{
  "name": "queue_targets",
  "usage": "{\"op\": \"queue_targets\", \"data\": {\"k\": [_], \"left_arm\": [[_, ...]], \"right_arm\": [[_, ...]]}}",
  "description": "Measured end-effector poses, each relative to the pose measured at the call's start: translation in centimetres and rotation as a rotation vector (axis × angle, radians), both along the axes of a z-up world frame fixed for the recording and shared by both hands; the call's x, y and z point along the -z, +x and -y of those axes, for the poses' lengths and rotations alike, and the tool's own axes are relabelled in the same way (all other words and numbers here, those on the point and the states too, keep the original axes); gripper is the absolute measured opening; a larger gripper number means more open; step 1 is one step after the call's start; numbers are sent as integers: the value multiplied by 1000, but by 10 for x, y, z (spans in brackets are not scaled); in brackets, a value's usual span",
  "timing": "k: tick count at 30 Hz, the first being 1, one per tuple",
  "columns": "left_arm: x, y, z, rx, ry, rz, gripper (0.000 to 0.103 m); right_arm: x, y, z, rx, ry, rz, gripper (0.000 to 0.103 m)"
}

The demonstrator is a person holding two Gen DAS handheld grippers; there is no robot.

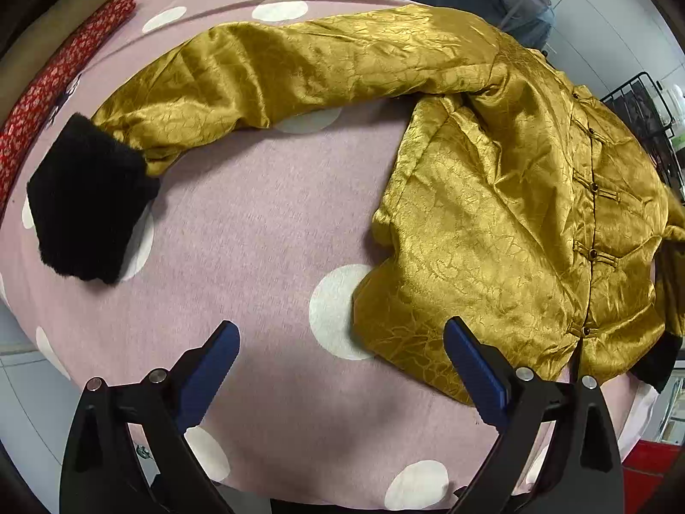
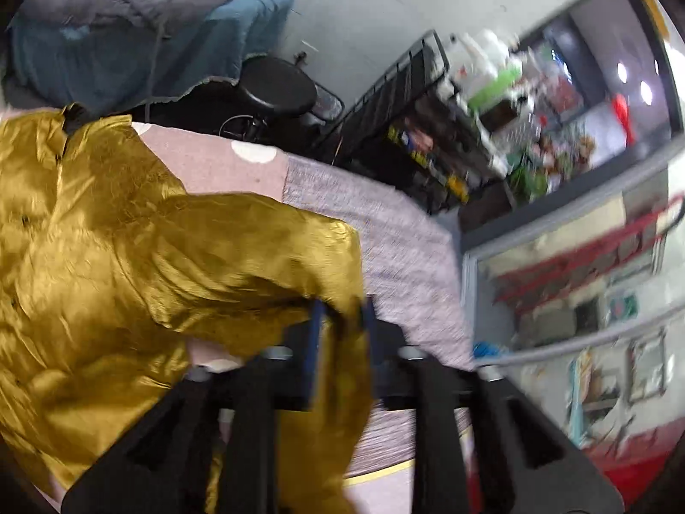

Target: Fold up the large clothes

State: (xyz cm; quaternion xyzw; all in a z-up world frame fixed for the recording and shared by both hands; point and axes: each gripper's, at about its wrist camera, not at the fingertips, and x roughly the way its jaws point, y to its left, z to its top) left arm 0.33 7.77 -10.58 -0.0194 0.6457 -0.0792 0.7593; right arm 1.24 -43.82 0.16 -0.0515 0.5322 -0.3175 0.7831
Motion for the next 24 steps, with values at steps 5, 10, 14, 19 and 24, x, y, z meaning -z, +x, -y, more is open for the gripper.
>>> {"op": "queue_targets", "data": {"k": [5, 10, 14, 19, 24], "left_arm": [[6, 1, -2, 25, 23, -20, 94], [17, 15, 3, 88, 16, -25, 94], [32, 34, 11, 134, 18, -50, 94], [46, 54, 33, 175, -45, -71, 94], [68, 60, 63, 166, -165, -181, 93]], "right_arm": [[13, -25, -39, -63, 18, 131, 88], [45, -62, -89, -238, 122, 138, 88], [85, -82, -89, -196, 203, 52, 88], [131, -103, -69, -85, 472, 4, 86], [156, -99, -87, -81, 539, -10, 83]]}}
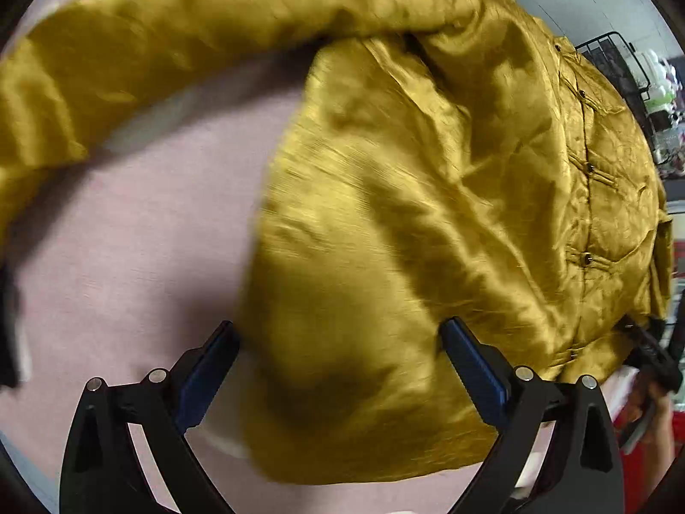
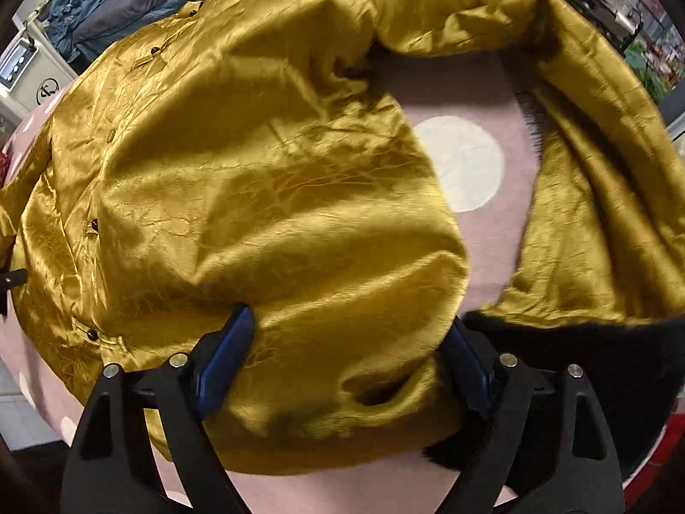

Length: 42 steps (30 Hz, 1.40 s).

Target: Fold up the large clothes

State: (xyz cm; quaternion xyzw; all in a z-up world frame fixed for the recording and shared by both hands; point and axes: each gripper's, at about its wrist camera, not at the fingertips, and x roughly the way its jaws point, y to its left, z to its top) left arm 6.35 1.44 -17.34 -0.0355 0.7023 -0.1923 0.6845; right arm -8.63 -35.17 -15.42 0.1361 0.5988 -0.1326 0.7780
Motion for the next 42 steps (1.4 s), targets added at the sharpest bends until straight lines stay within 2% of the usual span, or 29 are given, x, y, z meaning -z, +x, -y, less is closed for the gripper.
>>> {"op": "queue_targets", "data": {"k": [1, 2, 3, 4, 5, 6, 7, 8, 13, 14, 16, 18, 21, 22, 23, 24, 25, 26, 27, 28, 29, 32, 35, 38, 42], "left_arm": [[0, -2, 7, 4, 12, 15, 93], [-2, -3, 12, 19, 13, 28, 90], [-3, -6, 20, 53, 9, 34, 86], [-5, -10, 27, 87, 24, 41, 73], [-8, -13, 32, 117, 39, 50, 58], [-11, -16, 35, 144, 44, 53, 51], [-15, -18, 36, 159, 41, 52, 36], [-22, -21, 36, 162, 28, 48, 29], [-76, -30, 21, 169, -56, 89, 16], [-88, -34, 15, 183, -67, 96, 15], [-100, -34, 18, 200, -61, 88, 15], [-99, -40, 7, 213, -38, 62, 15], [-70, -54, -13, 185, 30, 3, 20], [-54, -56, -24, 143, 55, -38, 30], [-45, -56, -29, 108, 68, -60, 34], [-37, -55, -33, 71, 79, -74, 35], [-32, -53, -34, 43, 79, -78, 41], [-31, -48, -33, 29, 78, -76, 54], [-32, -43, -31, 14, 77, -58, 60], [-35, -38, -31, 5, 74, -37, 72], [-41, -30, -30, -13, 67, 0, 79], [-53, -8, -27, -61, 43, 60, 83], [-60, 17, -28, -118, 40, 101, 83], [-59, 43, -23, -182, 25, 130, 83], [-57, 56, -56, -296, -48, 107, 83]], "right_arm": [[4, 3, -2, 17, 24, -5, 79], [7, 6, -5, 45, 43, -9, 71], [8, 7, -8, 59, 52, -10, 59], [8, 8, -11, 71, 63, -5, 50], [7, 9, -14, 84, 89, -1, 34], [7, 9, -16, 93, 115, -2, 29], [6, 8, -17, 104, 149, -3, 26], [4, 5, -19, 115, 200, 1, 21], [-14, -28, -29, 252, 566, 33, 14], [-17, -35, -32, 260, 600, 30, 13], [-30, -52, -44, 225, 618, 22, 13], [-36, -61, -43, 197, 604, -8, 12], [-35, -82, -46, 199, 595, -90, 12], [-32, -88, -51, 195, 580, -119, 12], [-28, -92, -57, 176, 553, -147, 14], [-24, -94, -64, 156, 535, -163, 19], [-21, -93, -67, 149, 517, -169, 24], [-17, -91, -70, 152, 478, -179, 36], [-14, -85, -70, 155, 442, -192, 50], [-12, -83, -71, 155, 418, -200, 54], [-11, -78, -70, 155, 404, -194, 55], [-18, -73, -70, 154, 354, -160, 57], [-27, -65, -50, 196, 308, -113, 58], [-30, -72, -22, 262, 323, -51, 59], [-28, -58, -11, 336, 367, -17, 59]]}}
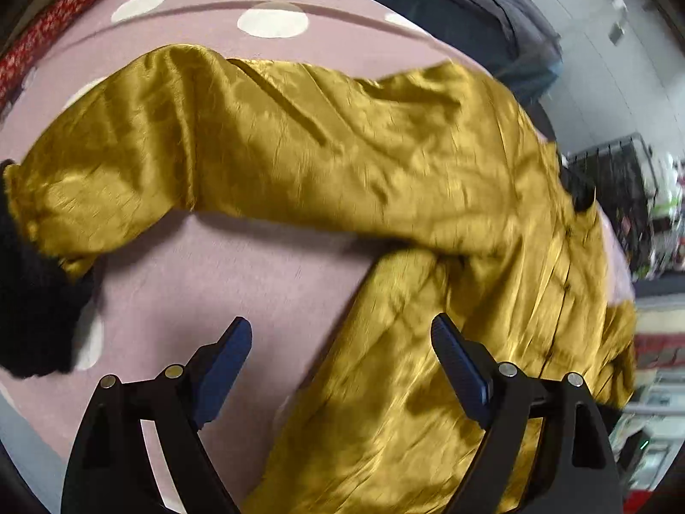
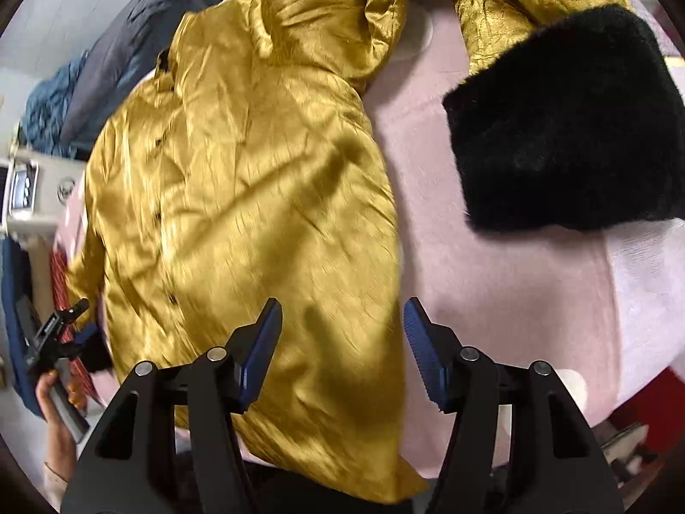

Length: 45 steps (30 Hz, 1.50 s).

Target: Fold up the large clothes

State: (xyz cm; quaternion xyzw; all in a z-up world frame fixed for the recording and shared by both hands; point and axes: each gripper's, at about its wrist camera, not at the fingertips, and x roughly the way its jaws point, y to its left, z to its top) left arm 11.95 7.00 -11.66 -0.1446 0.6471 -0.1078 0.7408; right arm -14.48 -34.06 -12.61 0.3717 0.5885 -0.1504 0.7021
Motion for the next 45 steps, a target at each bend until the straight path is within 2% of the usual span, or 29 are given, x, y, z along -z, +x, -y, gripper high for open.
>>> {"op": "queue_targets", "data": {"k": [4, 7, 9, 11, 12, 14, 15, 17, 19, 21, 24, 27, 28, 29, 30, 31, 32, 34, 36, 40, 45], "left_arm": [[6, 32, -15, -144, -95, -17, 83], [21, 56, -17, -208, -84, -55, 83], [30, 66, -16, -222, -68, -68, 78], [34, 76, -18, -234, -35, -78, 55], [34, 82, -21, -246, -29, -82, 48], [30, 94, -30, -279, -18, -71, 16], [27, 101, -35, -293, -3, -60, 12], [17, 115, -42, -298, 53, -14, 8], [8, 130, -42, -253, 163, 37, 8], [3, 142, -42, -214, 220, 64, 7], [-3, 158, -50, -223, 233, 75, 7], [-1, 167, -61, -245, 183, 15, 13], [-1, 166, -61, -246, 166, 8, 20], [-2, 163, -58, -241, 152, 5, 38], [-3, 158, -54, -229, 143, 9, 51], [-5, 151, -51, -219, 140, 17, 78], [-9, 141, -46, -205, 126, 37, 89], [-14, 119, -39, -175, 88, 67, 89], [-14, 91, -26, -118, 70, 52, 89], [-17, 36, -2, -25, 89, 76, 89], [-11, -18, 30, 86, 107, 62, 89]], "right_arm": [[6, 16, -17, 3, -20, 0, 59], [3, 21, -31, -33, -90, -3, 60], [-3, 12, -28, -51, -122, -9, 59], [-2, 14, -31, -51, -138, -8, 59], [-3, 11, -27, -44, -138, -8, 60], [-2, 9, -23, -19, -133, -8, 59], [-3, 6, -20, -8, -130, -8, 59], [-1, 7, -18, 17, -124, -11, 59], [1, 7, -16, 30, -117, -13, 59], [1, 8, -14, 30, -117, -15, 59], [-2, 11, -12, 19, -135, -16, 59], [-7, 10, -4, 31, -144, -6, 59], [-7, 9, -1, 35, -146, -4, 59], [-7, 6, 3, 43, -150, -6, 60], [-6, 3, 7, 50, -149, -8, 59], [-5, 1, 9, 57, -147, -10, 59], [-2, -3, 13, 69, -144, -16, 59], [1, -11, 17, 103, -129, -24, 59], [4, -21, 23, 154, -116, -22, 59], [-6, -44, 33, 305, -166, 3, 59], [-17, -73, 65, 511, -227, 23, 59]]}}
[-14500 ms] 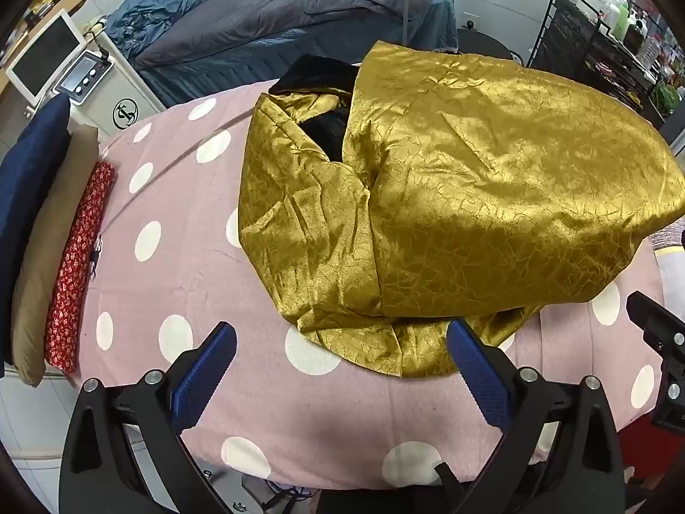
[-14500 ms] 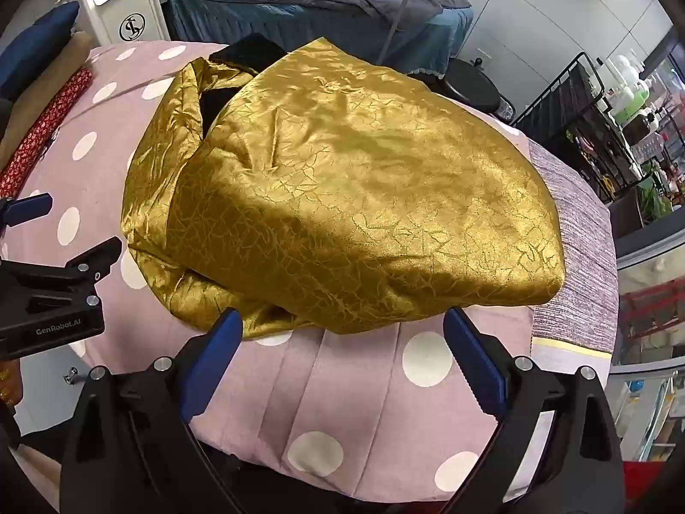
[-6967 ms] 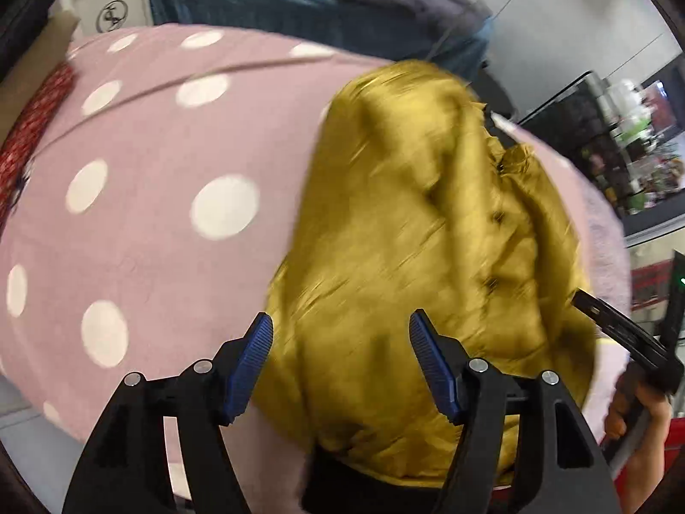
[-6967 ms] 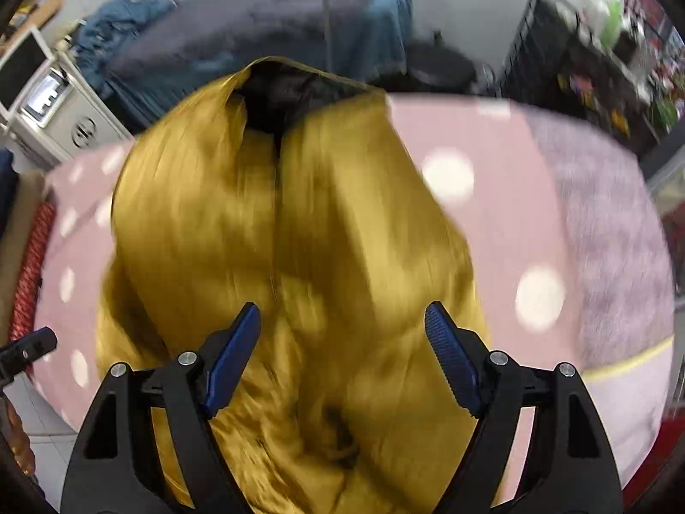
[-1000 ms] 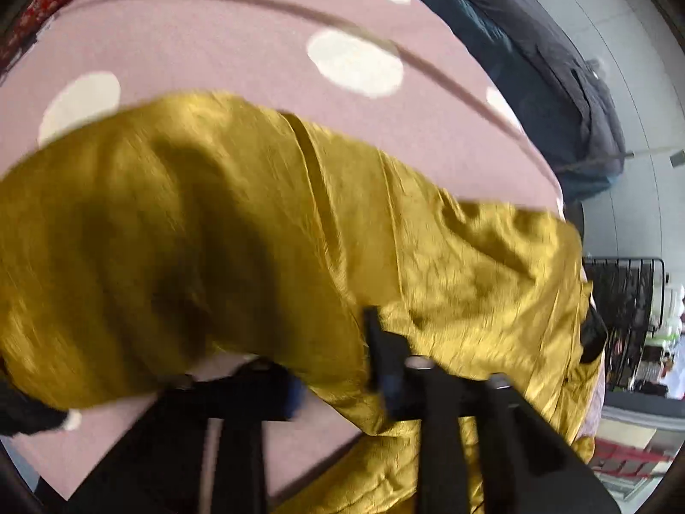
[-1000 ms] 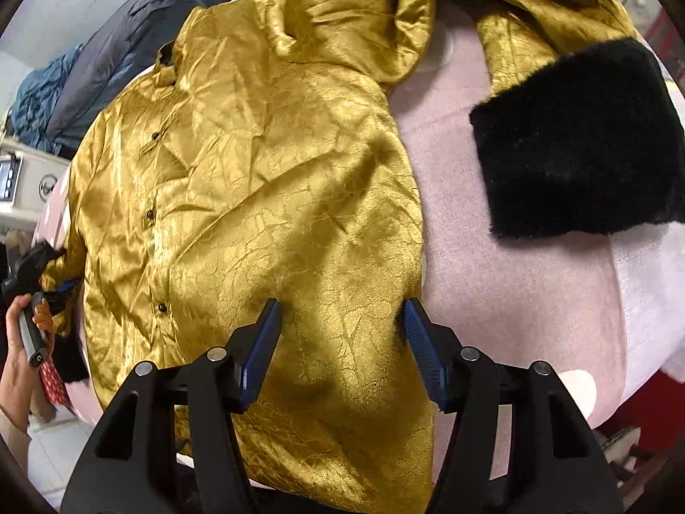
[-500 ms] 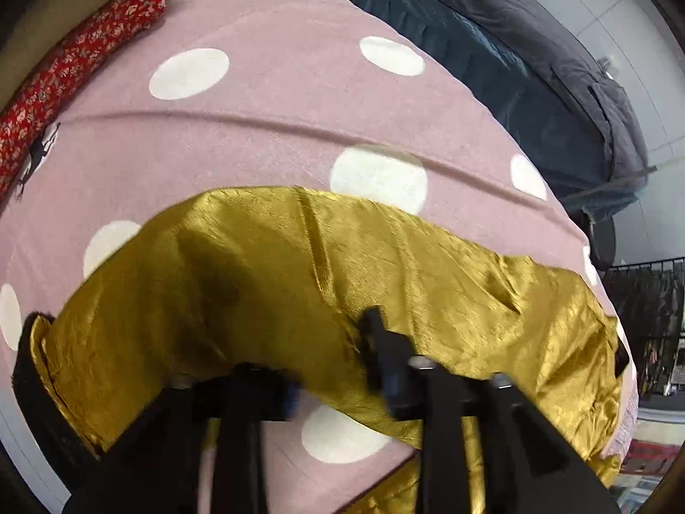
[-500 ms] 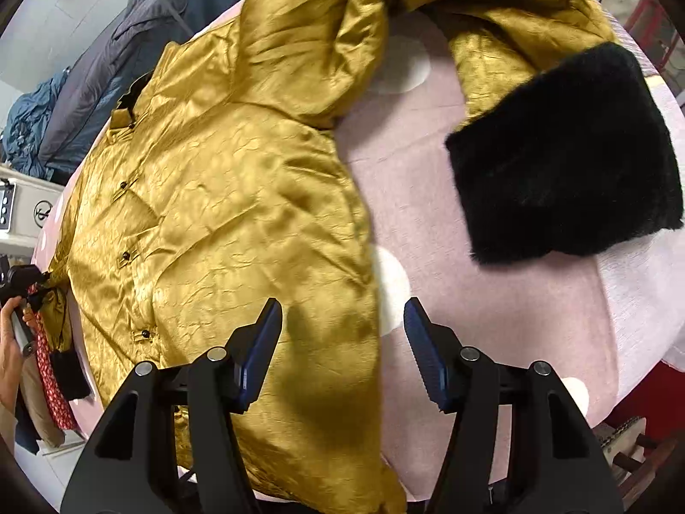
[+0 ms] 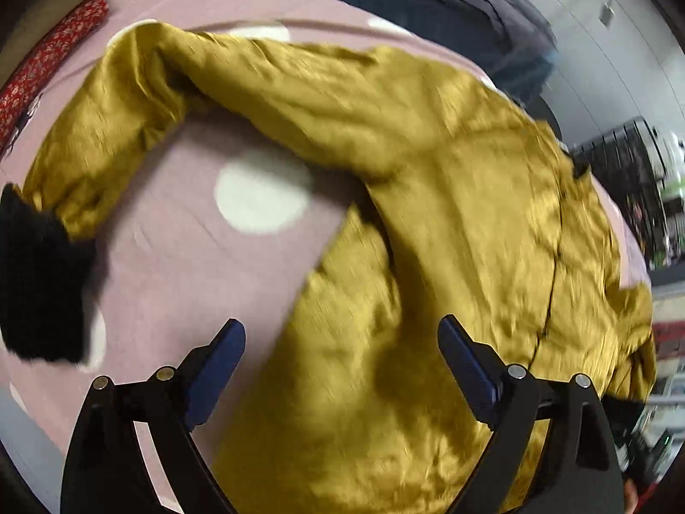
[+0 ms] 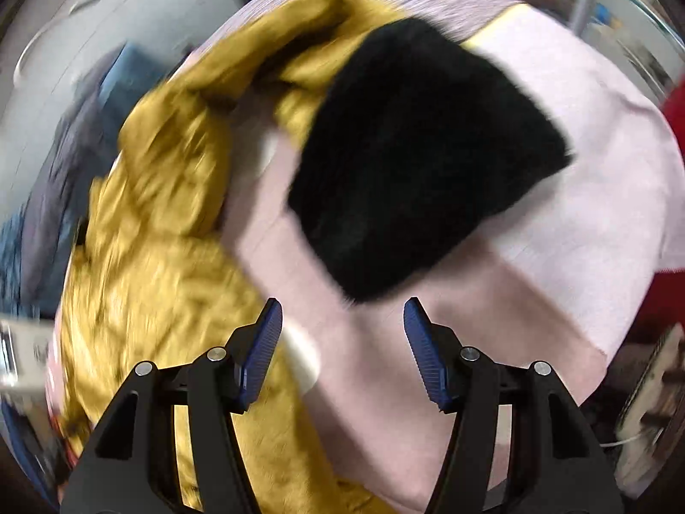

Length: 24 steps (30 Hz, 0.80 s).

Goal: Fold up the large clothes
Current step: 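Grasp the black fur cuff with the right gripper, then pull the fur cuff sleeve outward from the jacket body with the right gripper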

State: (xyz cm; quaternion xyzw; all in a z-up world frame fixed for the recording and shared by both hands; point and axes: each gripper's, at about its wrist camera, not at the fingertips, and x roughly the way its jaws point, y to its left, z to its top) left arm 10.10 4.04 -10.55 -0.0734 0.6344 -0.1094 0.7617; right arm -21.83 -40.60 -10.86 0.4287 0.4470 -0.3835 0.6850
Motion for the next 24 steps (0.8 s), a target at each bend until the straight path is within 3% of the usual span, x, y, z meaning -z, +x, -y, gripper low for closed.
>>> {"op": "queue_targets", "data": {"k": [4, 7, 9, 11, 15, 22, 24], "left_arm": [[-1, -30, 30, 81, 0, -4, 89], [-4, -45, 52, 170, 19, 3, 89], [-7, -51, 62, 193, 11, 9, 89], [-8, -51, 68, 194, -3, 6, 89], [-15, -47, 75, 185, -34, 12, 89], [-26, -49, 82, 206, -48, 37, 89], [-25, -52, 82, 206, -55, 32, 89]], "right_arm": [[9, -16, 30, 126, 28, 31, 58], [10, -24, 48, 173, 28, 62, 35], [5, -24, 57, 144, 23, 87, 15], [-8, -21, 64, 81, -37, 73, 9], [-59, -16, 84, -86, -279, 19, 6], [-169, -6, 116, -347, -881, -172, 6], [-178, -8, 112, -458, -986, -201, 6]]}}
